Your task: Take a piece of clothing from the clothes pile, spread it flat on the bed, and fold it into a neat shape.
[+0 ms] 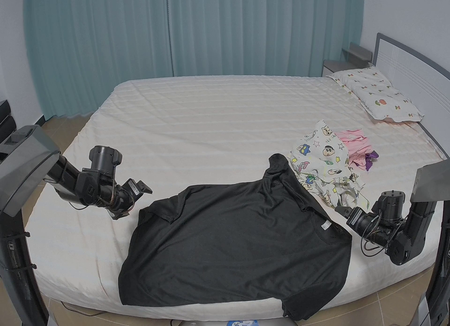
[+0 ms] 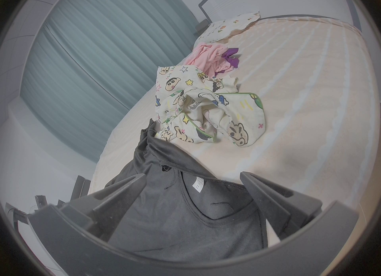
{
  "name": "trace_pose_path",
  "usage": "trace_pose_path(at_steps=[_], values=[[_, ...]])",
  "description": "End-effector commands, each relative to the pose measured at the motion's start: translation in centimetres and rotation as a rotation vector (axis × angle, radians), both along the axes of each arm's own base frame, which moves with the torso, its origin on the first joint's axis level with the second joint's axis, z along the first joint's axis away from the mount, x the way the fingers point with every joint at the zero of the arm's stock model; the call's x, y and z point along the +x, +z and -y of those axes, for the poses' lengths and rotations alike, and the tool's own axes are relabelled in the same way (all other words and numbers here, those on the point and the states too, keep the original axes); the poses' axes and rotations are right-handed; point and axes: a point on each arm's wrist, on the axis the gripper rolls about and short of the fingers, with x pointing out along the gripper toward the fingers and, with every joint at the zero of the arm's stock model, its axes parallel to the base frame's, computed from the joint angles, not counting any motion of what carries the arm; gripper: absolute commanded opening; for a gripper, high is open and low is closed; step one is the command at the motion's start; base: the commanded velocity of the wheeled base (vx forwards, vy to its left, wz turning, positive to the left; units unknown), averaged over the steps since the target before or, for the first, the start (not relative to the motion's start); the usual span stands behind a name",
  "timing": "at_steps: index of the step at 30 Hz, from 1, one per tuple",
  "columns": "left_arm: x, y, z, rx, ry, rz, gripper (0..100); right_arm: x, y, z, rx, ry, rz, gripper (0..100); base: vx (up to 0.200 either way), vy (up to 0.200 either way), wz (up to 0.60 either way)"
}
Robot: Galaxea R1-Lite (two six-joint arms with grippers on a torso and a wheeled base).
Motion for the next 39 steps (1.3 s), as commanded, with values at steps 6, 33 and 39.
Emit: trace_pose_path(at_steps=[6, 33, 39], values=[[2.2, -3.2, 5.0, 0.021, -0.072, -0.088, 100, 0.0, -0.2, -0.1, 0.000, 0.006, -0.004, 100, 0.000, 0.000, 0.00], [4.9, -3.7, 4.3, 0.032, 0.083, -0.050, 0, 0.0, -0.7, -0.4, 0.000, 0.012, -0.018, 100, 0.000, 0.000, 0.00], [7.1, -1.9, 0.7, -0.015, 0.193, 0.027, 0, 0.1, -0.7, -0.3, 0.000, 0.008, -0.018, 100, 0.000, 0.000, 0.00]])
